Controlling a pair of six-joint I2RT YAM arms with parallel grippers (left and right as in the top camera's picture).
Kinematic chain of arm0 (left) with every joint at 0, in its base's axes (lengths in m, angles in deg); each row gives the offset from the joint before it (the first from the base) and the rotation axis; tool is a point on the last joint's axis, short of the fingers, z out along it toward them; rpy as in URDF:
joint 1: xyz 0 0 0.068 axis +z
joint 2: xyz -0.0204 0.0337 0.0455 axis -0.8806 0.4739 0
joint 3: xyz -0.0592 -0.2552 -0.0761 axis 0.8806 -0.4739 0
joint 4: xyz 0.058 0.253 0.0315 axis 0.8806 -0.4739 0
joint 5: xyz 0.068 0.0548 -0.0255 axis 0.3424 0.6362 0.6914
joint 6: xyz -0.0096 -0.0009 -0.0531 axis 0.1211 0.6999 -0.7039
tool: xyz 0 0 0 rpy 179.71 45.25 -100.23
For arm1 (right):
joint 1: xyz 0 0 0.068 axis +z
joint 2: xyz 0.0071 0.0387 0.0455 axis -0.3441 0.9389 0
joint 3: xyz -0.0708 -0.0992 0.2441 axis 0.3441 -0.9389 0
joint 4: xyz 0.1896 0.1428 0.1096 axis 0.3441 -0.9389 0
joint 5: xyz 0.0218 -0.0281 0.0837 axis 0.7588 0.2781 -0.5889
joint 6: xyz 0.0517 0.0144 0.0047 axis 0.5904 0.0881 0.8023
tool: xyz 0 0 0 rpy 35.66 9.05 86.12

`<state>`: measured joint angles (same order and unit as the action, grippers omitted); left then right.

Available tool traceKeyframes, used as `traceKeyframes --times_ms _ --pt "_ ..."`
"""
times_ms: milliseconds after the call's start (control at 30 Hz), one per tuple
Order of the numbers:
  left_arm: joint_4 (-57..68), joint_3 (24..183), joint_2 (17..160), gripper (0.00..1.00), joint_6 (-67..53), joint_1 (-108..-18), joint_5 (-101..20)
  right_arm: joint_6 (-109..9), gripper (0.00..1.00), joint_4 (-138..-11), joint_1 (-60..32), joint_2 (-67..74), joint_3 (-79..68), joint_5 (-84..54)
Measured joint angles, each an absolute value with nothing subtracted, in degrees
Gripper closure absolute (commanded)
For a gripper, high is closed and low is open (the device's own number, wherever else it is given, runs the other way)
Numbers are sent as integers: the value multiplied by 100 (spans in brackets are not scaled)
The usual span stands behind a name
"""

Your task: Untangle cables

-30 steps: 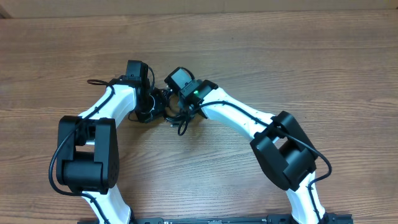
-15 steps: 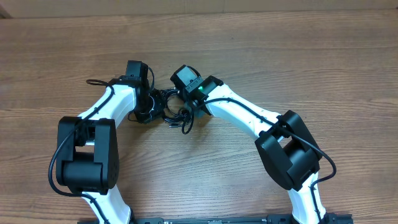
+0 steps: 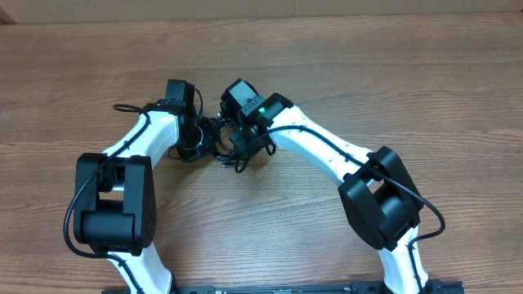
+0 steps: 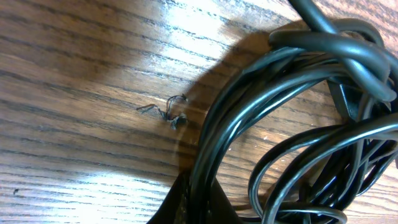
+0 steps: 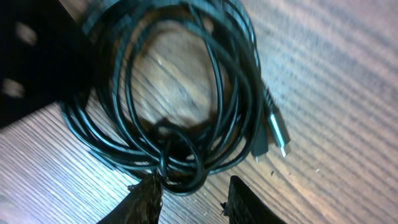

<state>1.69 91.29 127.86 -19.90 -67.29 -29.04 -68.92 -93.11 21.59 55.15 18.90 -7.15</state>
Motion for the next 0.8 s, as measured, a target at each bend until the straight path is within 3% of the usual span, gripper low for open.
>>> traceKeyframes --times_ms 233,667,800 --pt "160 9129 12786 96 -1990 -6729 -2902 -6888 67 -9206 2161 5498 1841 -761" --pt "151 9129 12786 95 -1974 -6729 -2886 -7008 67 -7905 2159 5452 886 -835" --pt "147 9129 12786 95 -1974 -6729 -2882 -7085 75 -7383 2189 5380 598 -750"
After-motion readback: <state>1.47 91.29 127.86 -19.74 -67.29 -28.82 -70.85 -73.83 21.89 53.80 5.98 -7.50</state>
